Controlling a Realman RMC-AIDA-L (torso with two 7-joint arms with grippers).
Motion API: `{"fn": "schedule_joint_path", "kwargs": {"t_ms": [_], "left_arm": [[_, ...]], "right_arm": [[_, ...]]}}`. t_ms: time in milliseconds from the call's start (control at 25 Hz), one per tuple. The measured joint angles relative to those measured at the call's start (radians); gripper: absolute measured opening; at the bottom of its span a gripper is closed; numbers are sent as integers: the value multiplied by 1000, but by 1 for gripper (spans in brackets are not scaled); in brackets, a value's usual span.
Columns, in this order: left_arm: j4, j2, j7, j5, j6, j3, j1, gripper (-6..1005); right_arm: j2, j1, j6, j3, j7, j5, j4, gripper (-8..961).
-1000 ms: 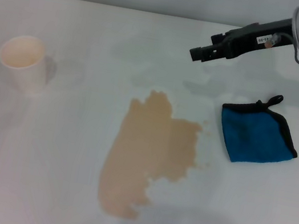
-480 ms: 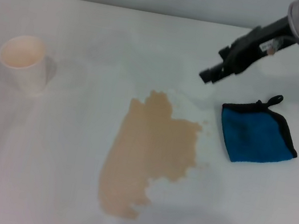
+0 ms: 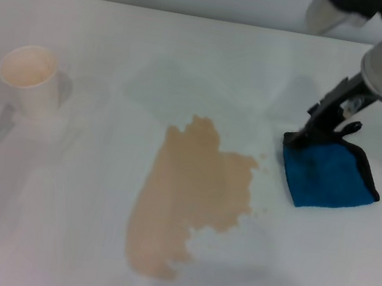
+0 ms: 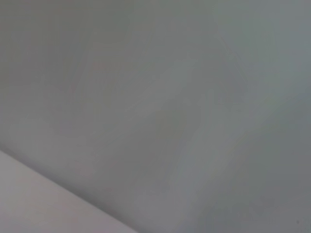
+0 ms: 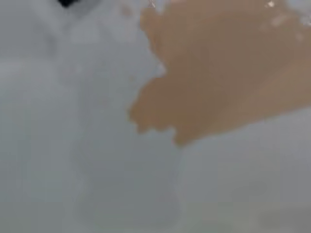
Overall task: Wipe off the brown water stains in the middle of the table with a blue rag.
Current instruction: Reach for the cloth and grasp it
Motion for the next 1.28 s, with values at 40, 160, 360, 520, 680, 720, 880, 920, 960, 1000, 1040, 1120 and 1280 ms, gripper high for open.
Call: {"fn": "schedule_joint_path", "kwargs": {"t_ms": [40,160,360,520,680,720,880,920,960,1000,1040,1120,1280], "left_arm": [[3,0,0,1,0,0,1,887],[10,0,-2,5,8,0,4,887],[16,-1,30,44,84,9,16,888],[20,-2,31,59,93,19,19,888],[22,-2,20,62,93,33,18,888],[22,-2,20,62,93,34,19,888],[18,-4,20,62,93,35,19,888],[16,-4,20,62,93,35,19,888],[15,-4,19,62,93,36,19,888],[15,-4,19,62,94,36,20,888],[15,-4,19,62,93,36,21,888],[14,-5,19,62,94,37,23,887],[13,-6,24,62,94,39,31,887]], "right_arm": [[8,-3,8,-5,0,-25,6,829],[15,-8,27,-34,2,-56,34,828],[15,-8,70,-42,9,-87,86,828],[16,-6,94,-64,14,-108,122,828],[16,-4,100,-79,15,-111,151,827],[17,-4,100,-79,15,-112,154,826],[18,-8,102,-80,15,-124,163,821],[18,-8,105,-81,15,-125,169,820],[18,-7,109,-81,15,-126,175,819],[19,-7,112,-81,16,-127,184,818],[19,-5,119,-81,16,-127,194,817],[19,-2,128,-81,17,-129,211,814],[21,0,138,-81,17,-130,225,806]]}}
